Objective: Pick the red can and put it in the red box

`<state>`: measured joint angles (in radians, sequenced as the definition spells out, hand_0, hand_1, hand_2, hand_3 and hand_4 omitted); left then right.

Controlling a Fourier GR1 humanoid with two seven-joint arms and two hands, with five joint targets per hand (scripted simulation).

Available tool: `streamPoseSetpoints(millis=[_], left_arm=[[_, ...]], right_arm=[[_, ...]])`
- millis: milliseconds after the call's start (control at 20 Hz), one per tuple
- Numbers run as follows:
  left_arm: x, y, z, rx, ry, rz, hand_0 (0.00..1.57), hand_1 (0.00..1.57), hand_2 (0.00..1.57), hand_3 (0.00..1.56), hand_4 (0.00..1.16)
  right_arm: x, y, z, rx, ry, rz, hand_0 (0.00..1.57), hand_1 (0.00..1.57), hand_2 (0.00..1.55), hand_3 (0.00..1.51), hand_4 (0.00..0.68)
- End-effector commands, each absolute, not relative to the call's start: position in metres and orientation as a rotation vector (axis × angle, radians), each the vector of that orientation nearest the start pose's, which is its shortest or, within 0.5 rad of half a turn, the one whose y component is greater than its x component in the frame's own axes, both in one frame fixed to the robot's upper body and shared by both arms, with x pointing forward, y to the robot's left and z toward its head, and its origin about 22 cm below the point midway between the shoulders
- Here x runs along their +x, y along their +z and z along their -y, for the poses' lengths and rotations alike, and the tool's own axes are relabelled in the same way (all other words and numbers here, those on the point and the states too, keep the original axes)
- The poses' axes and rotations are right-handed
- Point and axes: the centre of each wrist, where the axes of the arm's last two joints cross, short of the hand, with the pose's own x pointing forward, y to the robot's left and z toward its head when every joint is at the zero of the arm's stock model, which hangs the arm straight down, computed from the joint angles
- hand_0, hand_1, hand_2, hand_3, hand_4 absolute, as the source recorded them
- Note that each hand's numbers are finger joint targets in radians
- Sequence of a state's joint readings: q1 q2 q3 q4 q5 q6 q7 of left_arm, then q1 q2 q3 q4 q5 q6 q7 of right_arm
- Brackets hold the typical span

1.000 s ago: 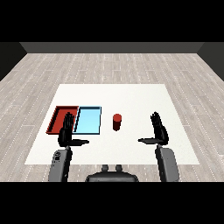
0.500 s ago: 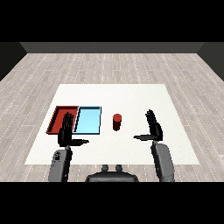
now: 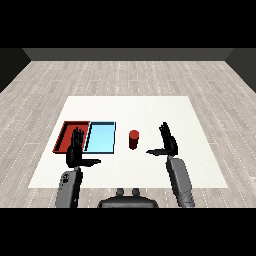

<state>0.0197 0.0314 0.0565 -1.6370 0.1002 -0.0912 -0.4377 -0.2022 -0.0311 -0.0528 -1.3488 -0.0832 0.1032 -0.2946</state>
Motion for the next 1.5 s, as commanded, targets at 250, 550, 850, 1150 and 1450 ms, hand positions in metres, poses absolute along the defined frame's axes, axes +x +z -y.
streamPoseSetpoints(millis=[250,550,850,1150,1450], left_arm=[[0.252,0.001,-0.238,-0.078,0.040,2.068,0.00,0.00,0.00,0.00,0.00],[0.241,0.015,-0.242,-0.100,0.042,2.048,0.00,0.00,0.00,0.00,0.00],[0.245,0.005,-0.249,-0.054,0.057,2.062,0.00,0.00,0.00,0.00,0.00],[0.251,0.009,-0.241,-0.061,0.051,2.072,0.00,0.00,0.00,0.00,0.00],[0.259,0.029,-0.251,-0.087,0.054,2.067,0.00,0.00,0.00,0.00,0.00]], right_arm=[[0.296,-0.018,0.188,0.248,-0.030,1.751,0.00,0.00,0.00,0.00,0.000],[0.305,-0.035,0.189,0.259,-0.042,1.751,0.00,0.00,0.00,0.00,0.000],[0.311,-0.038,0.172,0.289,-0.076,1.732,0.00,0.00,0.00,0.00,0.000],[0.314,-0.043,0.160,0.304,-0.083,1.710,0.00,0.00,0.00,0.00,0.000],[0.312,-0.066,0.142,0.381,-0.103,1.701,0.00,0.00,0.00,0.00,0.000]])
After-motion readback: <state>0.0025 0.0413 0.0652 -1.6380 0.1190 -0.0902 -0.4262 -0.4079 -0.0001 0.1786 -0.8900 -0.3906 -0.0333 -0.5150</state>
